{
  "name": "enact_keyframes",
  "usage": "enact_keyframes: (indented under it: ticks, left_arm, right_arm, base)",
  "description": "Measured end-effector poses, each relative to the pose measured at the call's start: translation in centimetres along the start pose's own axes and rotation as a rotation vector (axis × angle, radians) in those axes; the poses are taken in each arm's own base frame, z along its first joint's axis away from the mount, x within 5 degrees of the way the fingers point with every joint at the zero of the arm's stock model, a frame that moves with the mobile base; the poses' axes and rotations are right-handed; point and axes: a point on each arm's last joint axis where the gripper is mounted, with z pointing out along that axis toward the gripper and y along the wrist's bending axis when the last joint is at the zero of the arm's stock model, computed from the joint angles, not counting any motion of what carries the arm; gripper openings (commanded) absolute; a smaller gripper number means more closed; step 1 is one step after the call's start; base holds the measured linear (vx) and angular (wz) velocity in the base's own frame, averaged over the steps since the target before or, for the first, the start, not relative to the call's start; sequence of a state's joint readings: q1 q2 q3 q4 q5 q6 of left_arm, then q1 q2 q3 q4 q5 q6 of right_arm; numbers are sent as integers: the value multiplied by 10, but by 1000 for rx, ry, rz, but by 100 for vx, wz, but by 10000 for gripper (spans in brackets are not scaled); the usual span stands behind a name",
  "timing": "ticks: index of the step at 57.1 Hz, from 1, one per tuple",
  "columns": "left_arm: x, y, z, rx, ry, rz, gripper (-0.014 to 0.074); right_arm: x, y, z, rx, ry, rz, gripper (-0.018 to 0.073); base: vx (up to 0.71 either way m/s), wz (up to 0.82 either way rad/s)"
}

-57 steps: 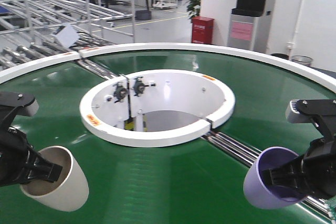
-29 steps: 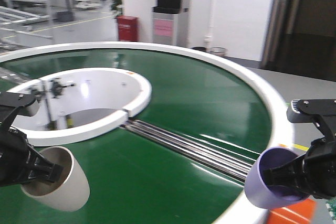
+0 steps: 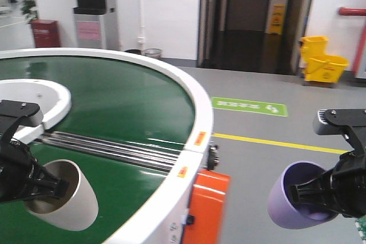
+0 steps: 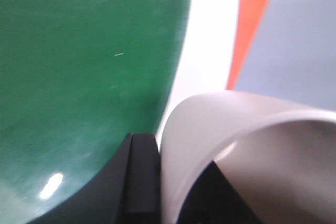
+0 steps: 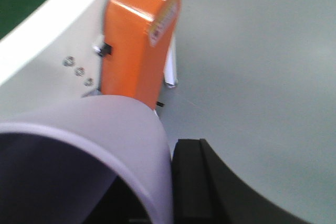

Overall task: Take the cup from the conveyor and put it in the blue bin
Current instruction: 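Hold both cups while the base drives to the blue bin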

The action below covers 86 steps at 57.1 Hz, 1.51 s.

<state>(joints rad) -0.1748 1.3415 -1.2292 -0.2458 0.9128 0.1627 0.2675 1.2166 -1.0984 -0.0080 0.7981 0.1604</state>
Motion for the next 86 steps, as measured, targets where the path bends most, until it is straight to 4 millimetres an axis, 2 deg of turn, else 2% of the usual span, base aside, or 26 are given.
enact_keyframes:
  ticks: [46,86]
  left_arm:
    - [1,0,0,1,8,0,-2]
    - [5,-1,0,10,54,-1,-2]
  right_arm:
    - [0,0,0,1,3,0,-9]
    - [1,0,0,1,7,0,-9]
  base:
    - [-5,-51]
    - [20,-58]
